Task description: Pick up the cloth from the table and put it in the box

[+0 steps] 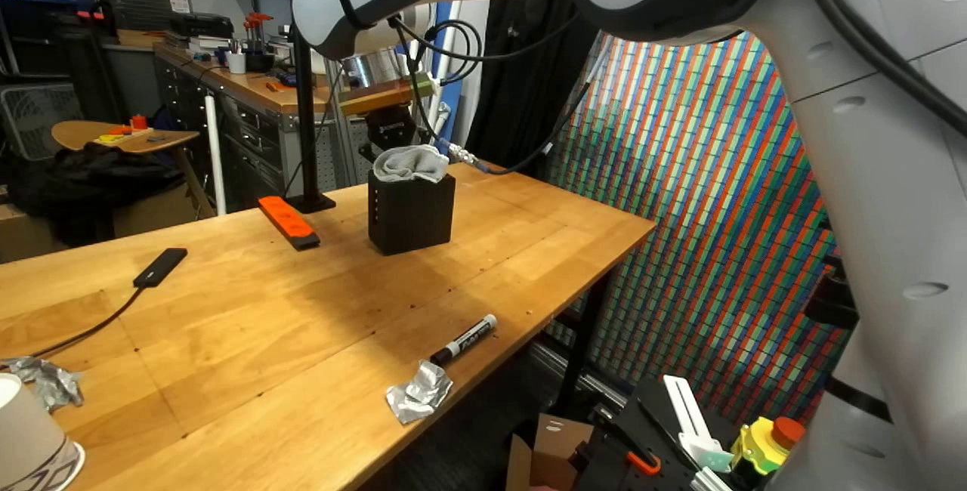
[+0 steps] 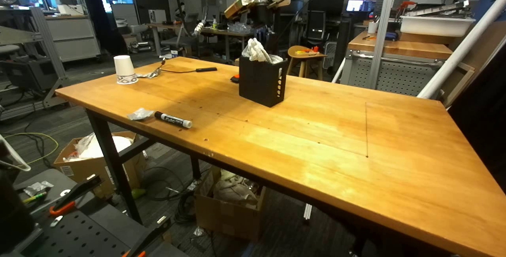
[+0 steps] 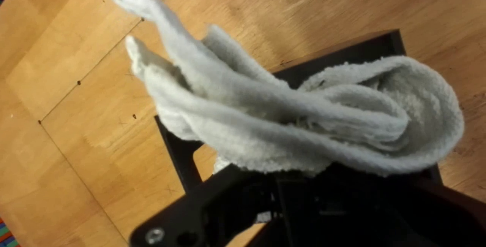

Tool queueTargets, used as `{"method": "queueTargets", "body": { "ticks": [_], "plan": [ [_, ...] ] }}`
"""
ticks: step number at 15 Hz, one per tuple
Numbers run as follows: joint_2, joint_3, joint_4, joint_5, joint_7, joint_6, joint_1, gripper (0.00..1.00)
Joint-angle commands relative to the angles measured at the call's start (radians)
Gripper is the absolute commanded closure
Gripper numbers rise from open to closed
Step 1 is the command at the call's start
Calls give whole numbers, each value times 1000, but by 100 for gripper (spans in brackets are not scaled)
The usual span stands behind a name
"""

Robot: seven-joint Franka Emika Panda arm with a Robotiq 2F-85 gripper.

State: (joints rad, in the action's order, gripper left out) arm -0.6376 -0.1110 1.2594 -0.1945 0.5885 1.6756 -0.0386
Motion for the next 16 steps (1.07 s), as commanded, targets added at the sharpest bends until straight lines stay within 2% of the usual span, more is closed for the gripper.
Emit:
{"method": "queueTargets", "body": {
  "ticks": [1, 2, 9, 10, 11, 12, 13, 16],
  "plan": [
    [-39, -15, -35, 22, 0, -24, 7, 82],
    [-25, -19, -37, 19, 5, -18, 10, 62],
    [12, -38, -50, 17, 42, -9, 22, 10],
    [16, -39, -48, 18, 49, -4, 23, 13],
    [16, -40, -57, 19, 51, -6, 26, 45],
    [17, -41, -65, 22, 50, -7, 32, 40],
    [22, -42, -61, 20, 59, 1, 31, 42],
    [21, -43, -81, 19, 65, -4, 38, 66]
  ]
}}
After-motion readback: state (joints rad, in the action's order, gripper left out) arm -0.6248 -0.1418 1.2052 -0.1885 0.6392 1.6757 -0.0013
